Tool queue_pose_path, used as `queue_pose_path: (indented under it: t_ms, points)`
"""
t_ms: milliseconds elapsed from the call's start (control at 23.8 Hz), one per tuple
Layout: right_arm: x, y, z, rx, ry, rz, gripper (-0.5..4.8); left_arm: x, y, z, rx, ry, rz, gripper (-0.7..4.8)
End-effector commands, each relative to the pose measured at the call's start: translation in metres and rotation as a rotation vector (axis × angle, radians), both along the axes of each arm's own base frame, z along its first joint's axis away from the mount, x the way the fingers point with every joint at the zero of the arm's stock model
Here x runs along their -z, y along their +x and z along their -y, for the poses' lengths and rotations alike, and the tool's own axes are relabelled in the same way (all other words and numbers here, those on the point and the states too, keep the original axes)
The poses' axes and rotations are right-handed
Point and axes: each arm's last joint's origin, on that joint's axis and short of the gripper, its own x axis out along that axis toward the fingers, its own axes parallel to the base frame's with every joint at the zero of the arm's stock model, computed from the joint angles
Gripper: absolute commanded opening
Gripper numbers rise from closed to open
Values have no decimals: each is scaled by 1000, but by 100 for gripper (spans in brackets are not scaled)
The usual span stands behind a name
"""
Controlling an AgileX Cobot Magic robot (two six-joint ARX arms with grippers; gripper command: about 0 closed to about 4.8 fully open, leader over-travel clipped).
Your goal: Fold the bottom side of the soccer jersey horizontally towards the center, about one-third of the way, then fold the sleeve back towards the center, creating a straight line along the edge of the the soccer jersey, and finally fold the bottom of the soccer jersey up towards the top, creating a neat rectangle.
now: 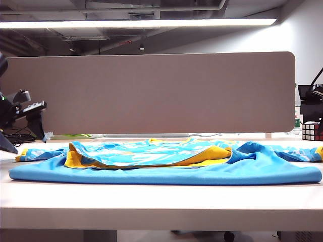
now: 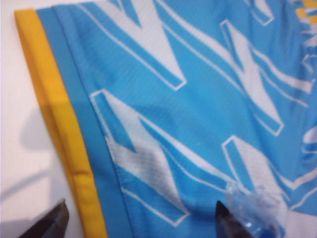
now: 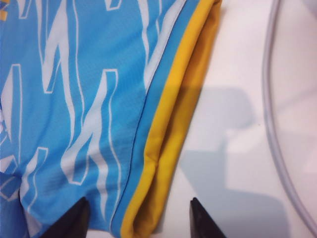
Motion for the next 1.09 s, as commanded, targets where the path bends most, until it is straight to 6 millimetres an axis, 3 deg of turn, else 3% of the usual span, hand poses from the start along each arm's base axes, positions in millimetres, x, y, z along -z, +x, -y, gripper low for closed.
queue_pose_path:
  t_ms: [42,463,589,757,884,926,1010,1094]
  points:
    - [6,6,-2,-12,-3,5,274,12,6,1,26,-24,-31,373]
    - [44,17,-7,-49,47,-60,274,40,13,2,45,-86,-89,371]
    - [55,21,-13,-66,51,-71,274,51,16,5,87,-141,-91,301]
    - [59,25,-21,-84,51,-73,263,55,17,11,103,-138,-89,277]
    - [60,27,-26,-97,44,-60,173,53,21,16,131,-143,-48,101]
    - [60,28,-26,-98,43,-58,102,51,22,16,150,-158,-26,44]
    - [59,29,-28,-106,40,-46,-8,48,25,18,180,-177,24,-5]
    - [58,30,-29,-108,39,-28,-2,44,28,18,201,-185,75,-5]
